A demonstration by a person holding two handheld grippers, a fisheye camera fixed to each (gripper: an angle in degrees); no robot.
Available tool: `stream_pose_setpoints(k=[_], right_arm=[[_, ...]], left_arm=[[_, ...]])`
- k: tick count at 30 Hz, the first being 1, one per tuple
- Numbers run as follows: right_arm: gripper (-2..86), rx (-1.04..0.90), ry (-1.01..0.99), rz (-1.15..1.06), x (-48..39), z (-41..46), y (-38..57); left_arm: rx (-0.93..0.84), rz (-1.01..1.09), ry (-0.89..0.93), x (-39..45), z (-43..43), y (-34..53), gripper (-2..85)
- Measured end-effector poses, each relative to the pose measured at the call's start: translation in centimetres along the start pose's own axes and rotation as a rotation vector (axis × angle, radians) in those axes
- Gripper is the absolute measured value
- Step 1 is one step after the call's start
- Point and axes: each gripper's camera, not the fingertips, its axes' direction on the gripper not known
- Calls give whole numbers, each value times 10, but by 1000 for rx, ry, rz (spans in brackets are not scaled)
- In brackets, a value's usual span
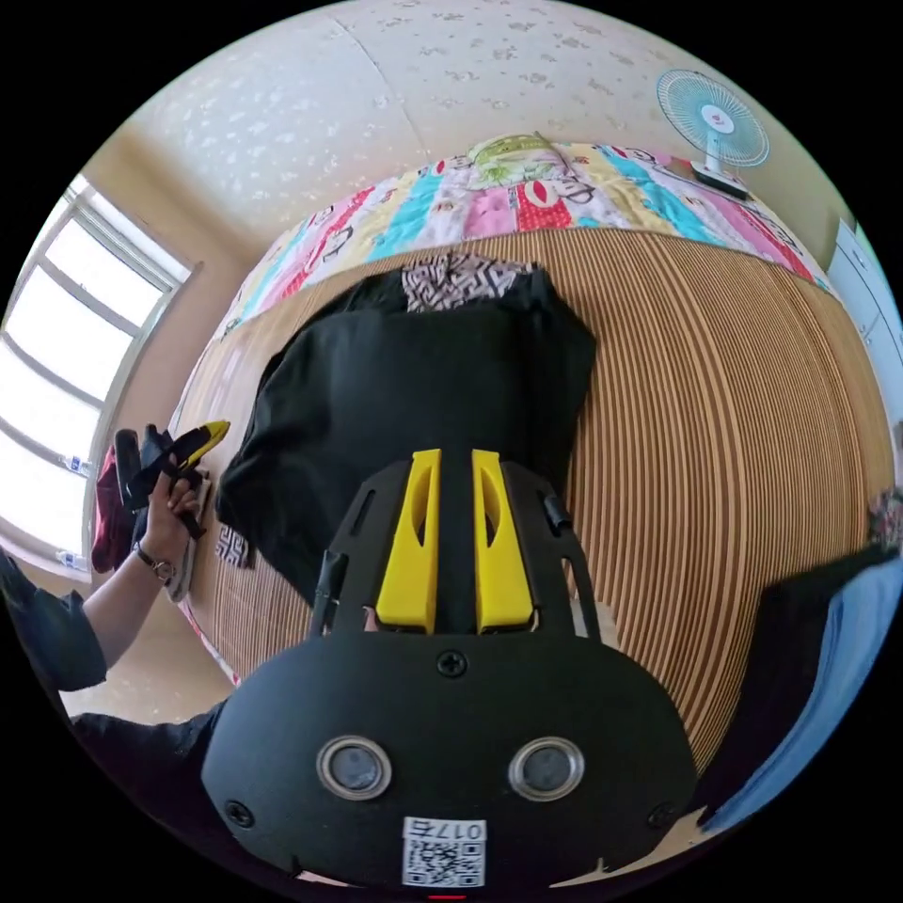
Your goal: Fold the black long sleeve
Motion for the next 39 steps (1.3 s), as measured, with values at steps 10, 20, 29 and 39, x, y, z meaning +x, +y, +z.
stream_pose_setpoints(k=[10,20,29,39], right_arm=[[124,-438,89,58,34,5,147],[31,-607,393,-331,20,2,187],[37,-186,953,26,239,-188,62],[131,-152,133,306,220,-156,154]], left_arm=[[-138,-192,-143,-18,-46,76,138],[-314,-162,-177,12,-54,83,18],[113,-217,-504,-24,-270,-50,49],[-73,-29,-196,40,-147,-35,102]])
